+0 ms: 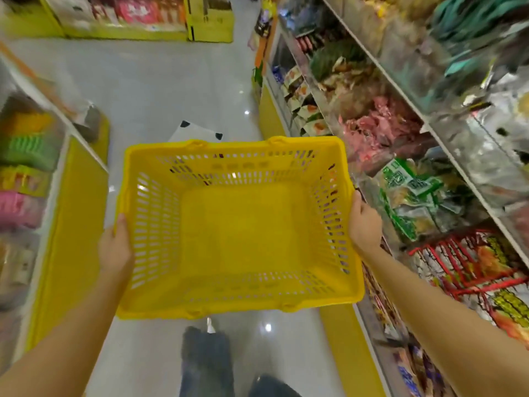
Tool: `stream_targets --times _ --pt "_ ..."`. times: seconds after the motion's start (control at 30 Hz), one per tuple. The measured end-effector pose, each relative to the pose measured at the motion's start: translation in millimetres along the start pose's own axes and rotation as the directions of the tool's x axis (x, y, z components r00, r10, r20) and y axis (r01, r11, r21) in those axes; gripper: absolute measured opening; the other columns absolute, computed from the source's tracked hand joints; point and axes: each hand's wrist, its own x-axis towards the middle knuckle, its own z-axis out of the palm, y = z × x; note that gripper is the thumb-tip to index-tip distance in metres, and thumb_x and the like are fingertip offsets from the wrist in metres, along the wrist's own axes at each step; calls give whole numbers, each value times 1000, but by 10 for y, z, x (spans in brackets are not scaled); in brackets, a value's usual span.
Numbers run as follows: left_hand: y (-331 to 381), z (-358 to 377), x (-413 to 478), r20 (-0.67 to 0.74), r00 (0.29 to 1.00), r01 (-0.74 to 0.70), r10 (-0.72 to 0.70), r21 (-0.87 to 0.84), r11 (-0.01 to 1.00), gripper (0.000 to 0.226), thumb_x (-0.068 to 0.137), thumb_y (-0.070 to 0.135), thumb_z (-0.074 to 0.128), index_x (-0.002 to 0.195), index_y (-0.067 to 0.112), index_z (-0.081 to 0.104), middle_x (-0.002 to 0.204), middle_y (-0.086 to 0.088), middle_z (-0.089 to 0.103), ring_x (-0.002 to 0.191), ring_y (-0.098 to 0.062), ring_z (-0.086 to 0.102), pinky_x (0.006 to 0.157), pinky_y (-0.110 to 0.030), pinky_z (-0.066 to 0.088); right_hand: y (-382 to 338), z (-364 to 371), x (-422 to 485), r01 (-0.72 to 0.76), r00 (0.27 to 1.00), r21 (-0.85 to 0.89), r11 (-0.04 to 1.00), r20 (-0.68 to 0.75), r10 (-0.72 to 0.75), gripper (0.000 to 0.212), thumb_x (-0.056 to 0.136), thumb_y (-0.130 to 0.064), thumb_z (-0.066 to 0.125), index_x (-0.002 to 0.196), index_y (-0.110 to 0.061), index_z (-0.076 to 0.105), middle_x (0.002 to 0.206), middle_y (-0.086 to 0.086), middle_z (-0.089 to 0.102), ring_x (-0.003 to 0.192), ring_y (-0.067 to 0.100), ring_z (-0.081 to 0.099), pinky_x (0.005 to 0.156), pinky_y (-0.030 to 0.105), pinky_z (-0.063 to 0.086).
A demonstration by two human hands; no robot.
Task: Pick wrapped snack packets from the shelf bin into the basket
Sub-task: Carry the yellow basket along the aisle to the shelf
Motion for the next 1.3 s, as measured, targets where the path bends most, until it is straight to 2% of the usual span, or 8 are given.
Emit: stream_targets --times 0.1,0.3,0.6,0.7,0.77,0.9,1.13,1.3 --pt "170 113 519 -33 999 10 -11 -14 1000 57 101 30 29 105 -21 53 111 -44 50 107 -51 47 88 -49 33 -301 306 440 27 1000 -5 1000 -4 -27 57 98 -47 26 49 -19 31 48 1 39 47 17 39 46 29 21" --pt "548 386 1406 0 1000 -29 29 -17 999 52 102 29 28 113 -15 54 115 -40 52 109 -47 48 89 -43 32 -777 753 1239 46 999 -11 999 -21 -47 57 99 -43 27 48 -19 28 47 2 35 46 19 34 48 32 21" --pt "1341 1079 2536 -30 989 140 -145 -123 982 62 95 51 32 120 -2 53 124 -28 52 116 -42 48 96 -47 38 -1268 1248 2589 87 996 22 996 -3 -87 54 100 -41 27 50 -20 25 47 -2 30 44 14 29 45 28 16" --pt "1538 1287 2888 -51 990 125 -131 -109 986 57 98 44 31 120 -3 55 126 -27 52 118 -40 47 97 -46 35 -1468 1393 3031 69 996 35 997 48 -70 62 100 -45 24 54 -7 43 53 9 42 50 24 39 53 41 32" --pt "1649 1397 3117 -43 988 141 -145 -95 985 58 99 44 30 121 -4 53 128 -27 51 119 -40 46 98 -46 34 -1582 1513 3296 52 996 25 998 74 -54 69 99 -47 22 66 4 53 60 17 49 60 28 48 55 40 35" --pt "1821 1582 3627 -50 988 145 -148 -51 988 57 99 42 29 126 -4 50 133 -29 47 123 -40 42 99 -44 32 -1859 1832 3815 55 995 18 998 84 -56 55 99 -45 24 54 -15 30 53 6 36 54 19 38 54 31 26" --pt "2124 1897 4707 -18 995 103 -103 40 994 60 100 40 25 120 -10 51 127 -33 48 119 -44 42 97 -44 30 -2331 2355 4549 36 996 12 999 82 -37 53 100 -44 24 54 -17 28 52 3 30 52 17 32 53 30 22" --pt "2452 2169 5356 -14 989 149 -148 55 987 60 99 43 29 123 -6 51 130 -32 47 121 -42 42 97 -42 31 -2520 2628 5034 -22 996 -54 998 84 26 65 100 -44 21 72 5 54 64 15 51 58 23 45 51 29 32"
